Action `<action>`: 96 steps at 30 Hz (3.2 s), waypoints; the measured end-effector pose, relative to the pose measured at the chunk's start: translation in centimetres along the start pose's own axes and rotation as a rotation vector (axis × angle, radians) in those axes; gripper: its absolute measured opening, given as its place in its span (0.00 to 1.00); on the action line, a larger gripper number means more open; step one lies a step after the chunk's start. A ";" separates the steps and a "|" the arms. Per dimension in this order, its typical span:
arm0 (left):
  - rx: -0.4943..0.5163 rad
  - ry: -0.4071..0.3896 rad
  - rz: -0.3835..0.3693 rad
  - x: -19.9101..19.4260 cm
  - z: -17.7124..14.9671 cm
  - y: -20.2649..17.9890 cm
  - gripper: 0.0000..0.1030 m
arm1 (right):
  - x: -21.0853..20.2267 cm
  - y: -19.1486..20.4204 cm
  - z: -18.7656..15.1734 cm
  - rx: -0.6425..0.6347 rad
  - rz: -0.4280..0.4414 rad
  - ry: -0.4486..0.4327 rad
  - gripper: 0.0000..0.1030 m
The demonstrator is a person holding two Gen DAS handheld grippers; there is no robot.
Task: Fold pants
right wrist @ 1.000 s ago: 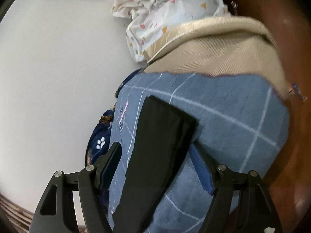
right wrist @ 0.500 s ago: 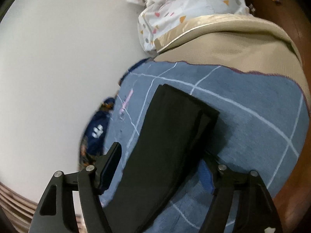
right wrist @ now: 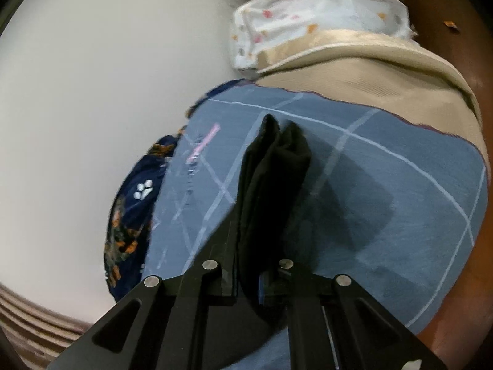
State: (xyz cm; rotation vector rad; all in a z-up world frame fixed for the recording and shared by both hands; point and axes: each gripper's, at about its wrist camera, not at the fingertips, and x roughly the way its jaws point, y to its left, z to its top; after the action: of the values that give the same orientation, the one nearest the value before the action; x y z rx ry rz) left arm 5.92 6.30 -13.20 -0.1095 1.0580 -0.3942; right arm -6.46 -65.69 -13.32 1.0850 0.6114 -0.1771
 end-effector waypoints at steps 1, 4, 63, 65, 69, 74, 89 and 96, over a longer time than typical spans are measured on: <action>0.003 0.002 0.001 0.0 0.0 0.0 0.63 | 0.0 0.6 -0.1 -0.015 0.001 0.002 0.09; 0.022 0.005 0.019 0.0 0.1 -0.3 0.64 | 0.0 2.9 -0.8 -0.058 0.027 0.011 0.09; 0.103 0.006 0.152 -0.1 -0.9 -1.8 0.77 | 10.1 14.9 -20.0 -0.349 0.094 0.377 0.09; 0.104 0.007 0.154 -0.1 -0.9 -1.8 0.78 | 10.3 14.9 -20.1 -0.345 0.093 0.381 0.09; 0.105 0.009 0.159 0.1 -1.0 -1.9 0.81 | 10.5 15.0 -20.3 -0.352 0.086 0.387 0.10; 0.101 0.008 0.158 0.1 -1.0 -1.8 0.82 | 10.7 15.4 -20.8 -0.390 0.065 0.391 0.12; 0.118 0.011 0.168 0.1 -1.1 -1.9 0.83 | 11.5 15.6 -22.5 -0.350 0.131 0.491 0.56; 0.122 0.012 0.170 0.1 -1.1 -1.9 0.83 | 11.8 15.1 -23.1 -0.295 0.186 0.542 0.62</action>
State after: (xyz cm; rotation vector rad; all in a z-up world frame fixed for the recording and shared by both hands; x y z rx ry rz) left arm 4.49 4.60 -13.34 0.0906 1.0440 -0.3049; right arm 0.92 -36.67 -15.49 0.8935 0.9802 0.3727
